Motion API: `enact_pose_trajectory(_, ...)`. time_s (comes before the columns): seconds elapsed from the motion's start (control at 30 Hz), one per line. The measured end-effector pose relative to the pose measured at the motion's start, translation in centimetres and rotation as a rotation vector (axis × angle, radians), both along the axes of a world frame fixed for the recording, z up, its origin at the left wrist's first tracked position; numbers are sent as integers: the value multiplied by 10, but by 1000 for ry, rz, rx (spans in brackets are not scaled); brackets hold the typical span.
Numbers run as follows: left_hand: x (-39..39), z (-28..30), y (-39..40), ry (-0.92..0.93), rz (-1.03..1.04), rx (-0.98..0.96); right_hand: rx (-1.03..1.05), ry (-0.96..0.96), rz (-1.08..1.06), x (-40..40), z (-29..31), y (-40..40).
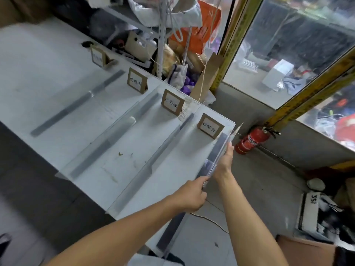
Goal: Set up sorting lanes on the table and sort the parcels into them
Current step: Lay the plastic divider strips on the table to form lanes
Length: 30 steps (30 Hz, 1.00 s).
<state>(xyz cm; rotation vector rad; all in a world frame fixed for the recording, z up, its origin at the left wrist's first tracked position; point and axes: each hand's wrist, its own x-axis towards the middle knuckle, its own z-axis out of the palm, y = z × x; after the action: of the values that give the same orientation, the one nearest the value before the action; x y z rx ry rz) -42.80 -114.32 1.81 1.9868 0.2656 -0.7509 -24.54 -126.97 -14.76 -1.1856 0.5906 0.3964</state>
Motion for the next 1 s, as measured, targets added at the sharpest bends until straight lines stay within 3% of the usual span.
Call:
enact_pose_trajectory(0.17, 3, -2, -1, -17, 27, 17, -97, -125, -62, -34, 108, 38)
enact_pose_trajectory(0.43, -1, -5, 1, -10, -12, 29, -43, -109, -102, -27, 98, 30)
enact_pose_trajectory(0.57, -5, -4, -1, -19, -30, 35, 92, -47, 33, 13, -11, -3)
enact_pose_trajectory(0.6, -5, -4, -1, -18, -31, 36, 95, -52, 71, 7, -5, -3)
enact_pose_trajectory(0.73, -7, -3, -3, -26, -32, 43, -18, -106, 95, -42, 106, 22)
enact_pose_trajectory(0.83, -9, -3, -6, -38, -35, 54, 64, -143, 94, -47, 111, 22)
enact_pose_trajectory(1.0, -10, -3, -7, -51, -48, 77, -8, -125, 108, -53, 107, 18)
